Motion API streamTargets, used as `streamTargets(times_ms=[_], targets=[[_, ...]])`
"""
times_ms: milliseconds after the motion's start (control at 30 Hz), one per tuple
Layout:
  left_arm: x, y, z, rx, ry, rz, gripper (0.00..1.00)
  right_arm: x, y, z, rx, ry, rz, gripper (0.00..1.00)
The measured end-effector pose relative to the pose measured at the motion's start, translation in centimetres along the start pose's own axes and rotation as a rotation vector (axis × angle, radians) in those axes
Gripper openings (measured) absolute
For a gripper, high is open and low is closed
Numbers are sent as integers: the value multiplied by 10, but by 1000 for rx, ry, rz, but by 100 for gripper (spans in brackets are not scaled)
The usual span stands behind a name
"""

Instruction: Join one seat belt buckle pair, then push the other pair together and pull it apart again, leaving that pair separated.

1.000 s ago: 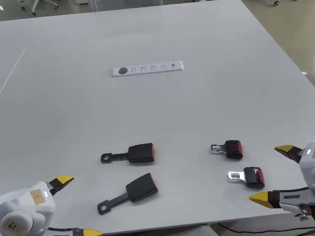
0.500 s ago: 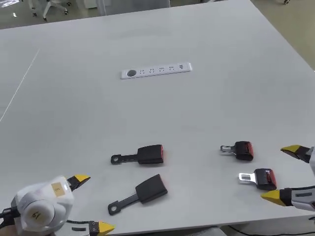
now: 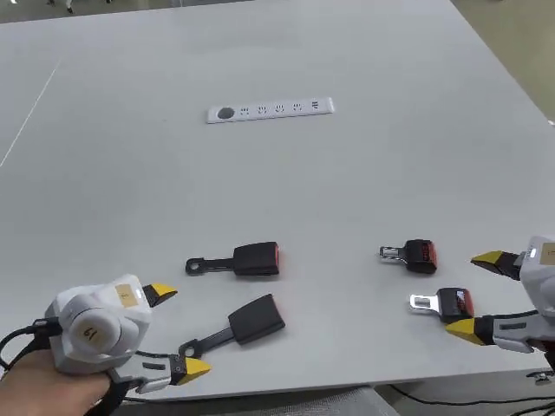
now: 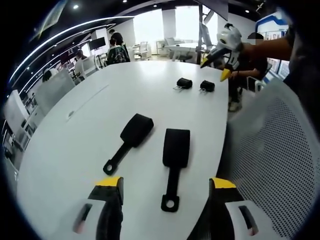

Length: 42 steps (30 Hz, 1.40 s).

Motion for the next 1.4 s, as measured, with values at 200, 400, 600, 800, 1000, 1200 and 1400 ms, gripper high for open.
streamTargets(times_ms=[200, 400, 600, 800, 1000, 1200, 1400], targets=[[-6, -17, 0, 20, 7, 16, 66, 6, -5, 1, -38, 43, 20, 56], [-12, -35, -2, 37, 7, 41, 61, 12, -13, 1, -67, 101, 43, 52], [-17, -51, -1, 54, 7, 59, 58, 20, -22, -2, -92, 133, 70, 49], [-21, -66, -2, 74, -9, 82, 54, 28, -34, -9, -115, 157, 96, 46], [-21, -77, -3, 95, -20, 108, 50, 39, -39, -8, -160, 172, 131, 41], [-23, -87, -6, 122, -32, 119, 46, 46, -48, -12, -175, 178, 142, 39], [-25, -90, -6, 136, -56, 126, 42, 48, -50, -14, -196, 185, 153, 35]])
Point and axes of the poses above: the centre of the closed fingertips' face, and the gripper's own axes: y roughly backward along the fingers, z roughly to its left, x roughly out of its underside, the point moved 5 cm from there along y, roughly backward along the fingers, and after that the axes turned 8 degrees about x, right-handed, at the moved point
